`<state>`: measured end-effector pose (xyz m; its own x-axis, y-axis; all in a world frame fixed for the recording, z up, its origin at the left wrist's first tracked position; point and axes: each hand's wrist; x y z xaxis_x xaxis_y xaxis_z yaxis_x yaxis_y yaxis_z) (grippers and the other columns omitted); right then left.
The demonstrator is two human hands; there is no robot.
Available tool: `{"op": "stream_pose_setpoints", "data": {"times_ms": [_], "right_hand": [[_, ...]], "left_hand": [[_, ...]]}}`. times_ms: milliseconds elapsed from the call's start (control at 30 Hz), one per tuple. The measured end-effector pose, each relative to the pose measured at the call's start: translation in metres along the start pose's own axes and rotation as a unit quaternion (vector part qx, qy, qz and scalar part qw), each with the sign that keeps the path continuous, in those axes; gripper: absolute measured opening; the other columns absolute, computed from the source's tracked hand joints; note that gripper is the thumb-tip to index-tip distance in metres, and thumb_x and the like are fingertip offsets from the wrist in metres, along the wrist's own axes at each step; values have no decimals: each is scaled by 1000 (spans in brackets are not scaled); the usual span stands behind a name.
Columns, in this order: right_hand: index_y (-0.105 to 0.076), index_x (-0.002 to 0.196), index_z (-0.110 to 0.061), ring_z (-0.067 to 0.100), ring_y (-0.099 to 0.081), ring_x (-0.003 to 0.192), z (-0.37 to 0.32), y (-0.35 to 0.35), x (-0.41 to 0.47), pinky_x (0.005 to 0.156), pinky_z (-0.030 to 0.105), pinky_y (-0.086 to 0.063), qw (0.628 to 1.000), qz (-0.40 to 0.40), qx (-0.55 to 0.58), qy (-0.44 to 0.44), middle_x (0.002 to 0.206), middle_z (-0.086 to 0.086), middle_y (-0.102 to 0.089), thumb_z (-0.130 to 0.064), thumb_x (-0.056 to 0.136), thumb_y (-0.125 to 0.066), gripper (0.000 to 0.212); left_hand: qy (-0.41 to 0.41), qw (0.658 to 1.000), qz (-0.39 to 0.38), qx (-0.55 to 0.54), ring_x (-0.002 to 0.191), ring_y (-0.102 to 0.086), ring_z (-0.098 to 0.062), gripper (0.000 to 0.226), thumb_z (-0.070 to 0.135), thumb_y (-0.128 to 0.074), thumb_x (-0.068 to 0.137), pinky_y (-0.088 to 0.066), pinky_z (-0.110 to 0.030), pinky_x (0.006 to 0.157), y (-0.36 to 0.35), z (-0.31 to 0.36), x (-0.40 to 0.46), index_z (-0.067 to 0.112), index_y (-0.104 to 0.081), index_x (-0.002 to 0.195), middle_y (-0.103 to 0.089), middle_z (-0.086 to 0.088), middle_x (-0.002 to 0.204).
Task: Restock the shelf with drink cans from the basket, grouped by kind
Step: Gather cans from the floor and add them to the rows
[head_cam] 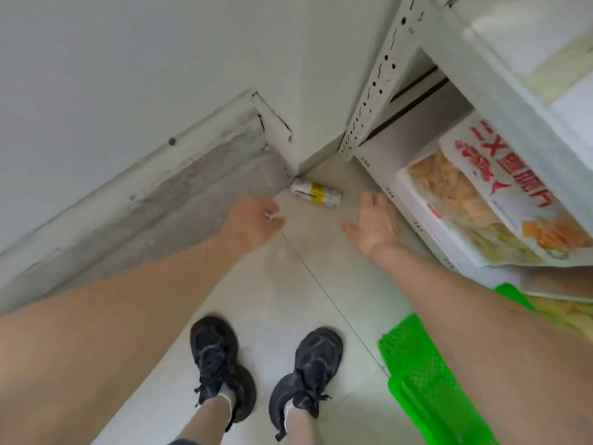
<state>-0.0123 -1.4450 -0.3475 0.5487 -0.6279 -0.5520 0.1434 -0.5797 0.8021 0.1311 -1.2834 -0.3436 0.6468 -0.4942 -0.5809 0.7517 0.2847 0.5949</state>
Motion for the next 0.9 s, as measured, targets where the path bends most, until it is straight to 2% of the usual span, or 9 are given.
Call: {"op": "stream_pose_setpoints", "data": {"times_ms": [100,200,367,433,533,600,667,733,900], "right_hand": [[-35,140,-19,35,-42,127,19,-45,41,96,44,-44,1000,-4,12,-25,139,14,-36,-40,91,-64,61],[-31,144,-23,36,-41,128,34,-86,82,98,45,-42,998,-14,35,-45,141,15,-35,-42,89,-67,69],[-29,144,-24,33,-57,104,44,-133,148,87,36,-48,990,-35,115,-68,135,16,-33,-46,88,-66,70],[-27,148,-26,31,-53,107,43,-146,172,84,31,-44,985,-34,152,-70,137,16,-35,-47,90,-63,71],[-23,151,-33,34,-54,117,43,-162,201,94,42,-52,976,-32,206,-69,141,13,-39,-51,88,-63,77],[-25,150,-37,32,-54,117,44,-167,214,89,49,-56,968,-41,238,-74,141,10,-40,-52,86,-66,77],[-30,149,-34,30,-54,115,45,-169,223,83,47,-58,965,-53,246,-71,139,8,-41,-49,85,-69,77],[-39,145,-28,30,-56,112,46,-170,228,88,47,-57,968,-52,238,-53,135,10,-45,-43,81,-74,74],[-56,118,-25,28,-62,105,53,-172,223,89,48,-56,954,-23,296,-44,122,12,-57,-34,73,-84,55]], "left_hand": [[-4,1000,13,-16,102,-63,-28,25,17,-73,82,-47,-37,96,-36,-22,45,4,-68,103,-67,-14,105],[9,1000,4,-5,104,-63,-24,27,25,-73,82,-48,-34,94,-71,-43,89,14,-64,105,-65,-6,107],[-9,999,-12,52,117,-53,-23,52,34,-64,89,-41,-29,94,-109,-66,149,10,-48,132,-52,-6,131],[-1,999,-11,43,121,-49,-24,63,37,-65,88,-41,-31,95,-117,-70,173,9,-40,138,-46,-8,137],[23,1000,-9,-2,128,-44,-24,77,36,-70,84,-42,-33,99,-130,-73,202,9,-30,144,-39,-10,143],[23,999,-16,-19,128,-45,-24,75,33,-71,83,-43,-31,100,-138,-73,214,11,-32,143,-41,-10,143],[13,999,-18,-26,120,-52,-23,64,29,-72,83,-46,-30,95,-144,-72,221,11,-41,136,-51,-9,134],[4,999,-17,-35,112,-58,-22,56,26,-72,82,-51,-31,90,-150,-71,225,10,-47,129,-58,-8,124],[12,994,-13,-103,96,-63,-23,46,22,-72,81,-48,-27,67,-154,-70,227,8,-53,121,-62,-11,112]]}}
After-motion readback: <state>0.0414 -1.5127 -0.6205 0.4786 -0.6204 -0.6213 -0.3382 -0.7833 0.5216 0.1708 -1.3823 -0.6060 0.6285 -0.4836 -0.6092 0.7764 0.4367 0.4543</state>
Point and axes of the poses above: each hand's wrist, its own x-axis towards the middle knuckle, its own y-axis out of the back of the hand, z = x × y
